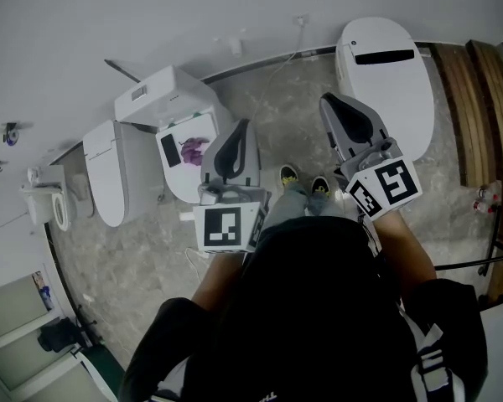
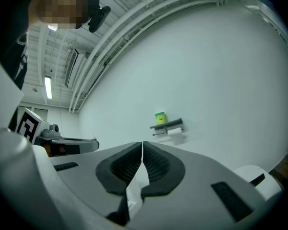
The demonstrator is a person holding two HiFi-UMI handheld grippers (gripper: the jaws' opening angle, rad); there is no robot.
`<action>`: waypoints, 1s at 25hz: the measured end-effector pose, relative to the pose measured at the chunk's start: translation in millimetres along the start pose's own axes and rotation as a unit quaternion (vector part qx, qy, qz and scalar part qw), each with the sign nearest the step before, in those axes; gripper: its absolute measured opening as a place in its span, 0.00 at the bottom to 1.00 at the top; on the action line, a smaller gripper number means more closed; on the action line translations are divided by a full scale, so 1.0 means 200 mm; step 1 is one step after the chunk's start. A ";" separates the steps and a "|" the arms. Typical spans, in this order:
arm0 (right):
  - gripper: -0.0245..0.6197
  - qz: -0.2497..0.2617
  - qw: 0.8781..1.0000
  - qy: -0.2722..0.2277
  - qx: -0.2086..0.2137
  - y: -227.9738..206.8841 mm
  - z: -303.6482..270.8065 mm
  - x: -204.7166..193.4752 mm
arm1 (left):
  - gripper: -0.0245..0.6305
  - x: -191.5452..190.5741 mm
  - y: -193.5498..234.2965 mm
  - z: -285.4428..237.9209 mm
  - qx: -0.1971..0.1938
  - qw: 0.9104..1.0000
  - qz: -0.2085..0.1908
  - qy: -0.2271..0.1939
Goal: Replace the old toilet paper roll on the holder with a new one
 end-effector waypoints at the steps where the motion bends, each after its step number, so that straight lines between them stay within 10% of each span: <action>1: 0.07 0.000 1.000 0.000 0.001 0.00 -0.01 0.00 | 0.07 0.01 0.01 -0.01 0.000 1.000 0.000 0.003; 25: 0.07 0.064 0.997 0.029 -0.005 0.24 -0.75 -0.04 | 0.07 -0.02 0.76 -0.20 -0.041 0.997 0.043 -0.050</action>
Point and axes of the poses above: the fingertips, and each gripper's own axes: z backward along the fingers, y to its left, x out of its top, the point moved 9 cm from there along z, backward along the fingers, and after that the axes turned 10 degrees about -x, right-handed, at the moved point
